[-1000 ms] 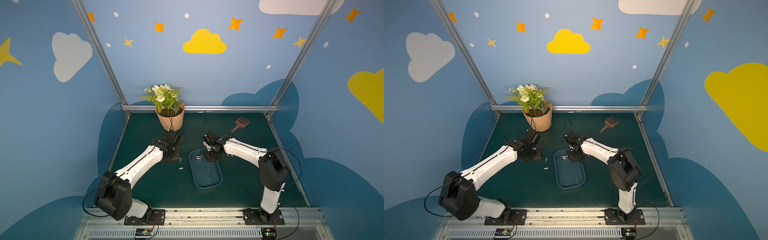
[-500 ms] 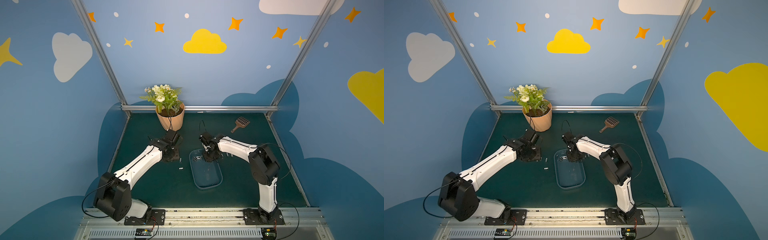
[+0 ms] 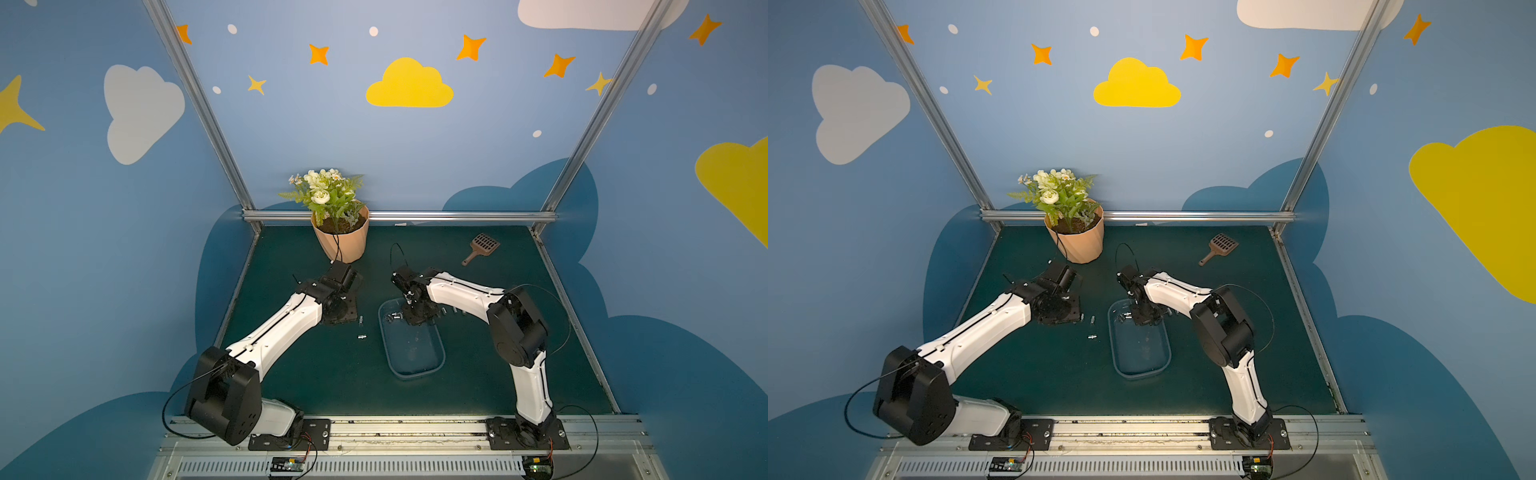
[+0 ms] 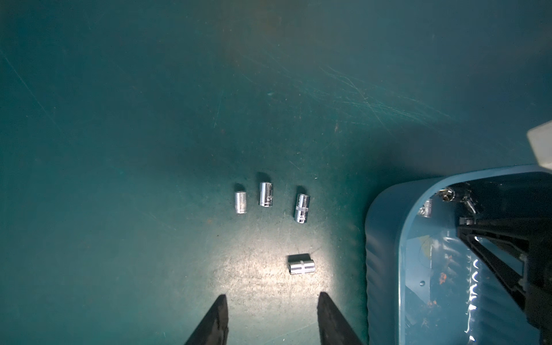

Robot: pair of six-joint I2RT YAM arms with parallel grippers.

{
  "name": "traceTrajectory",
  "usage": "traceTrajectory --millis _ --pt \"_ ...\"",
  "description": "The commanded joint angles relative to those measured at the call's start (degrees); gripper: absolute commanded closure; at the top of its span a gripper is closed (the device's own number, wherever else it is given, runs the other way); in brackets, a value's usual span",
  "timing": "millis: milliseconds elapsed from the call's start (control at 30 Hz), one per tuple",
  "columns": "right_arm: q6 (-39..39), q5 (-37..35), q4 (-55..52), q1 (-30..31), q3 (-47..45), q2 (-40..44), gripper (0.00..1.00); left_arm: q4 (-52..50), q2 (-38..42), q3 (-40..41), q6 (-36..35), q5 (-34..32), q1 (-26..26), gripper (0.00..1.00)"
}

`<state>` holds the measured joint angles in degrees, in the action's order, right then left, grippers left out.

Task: Take out the socket from the storage box
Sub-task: Pick up the socket head from the storage box.

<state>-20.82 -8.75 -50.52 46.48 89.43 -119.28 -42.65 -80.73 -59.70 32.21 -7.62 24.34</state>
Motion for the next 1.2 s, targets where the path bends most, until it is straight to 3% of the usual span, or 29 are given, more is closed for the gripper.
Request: traceTrajectory --millis 0,767,1167 --pt "-0.8 -1.3 -3.1 0.5 1.6 -1.5 0.75 1.1 1.2 0.8 -0.9 1.3 -0.4 0.50" --pt "0.2 4.7 3.5 0.3 -1.9 -0.9 0.86 1.2 0.4 0.8 -0.6 2.0 -0.7 0.50" --pt "1.9 8.0 3.2 -1.6 -1.9 9.3 0.87 0.1 -0.2 -0.9 -0.8 1.5 -0.7 0.50"
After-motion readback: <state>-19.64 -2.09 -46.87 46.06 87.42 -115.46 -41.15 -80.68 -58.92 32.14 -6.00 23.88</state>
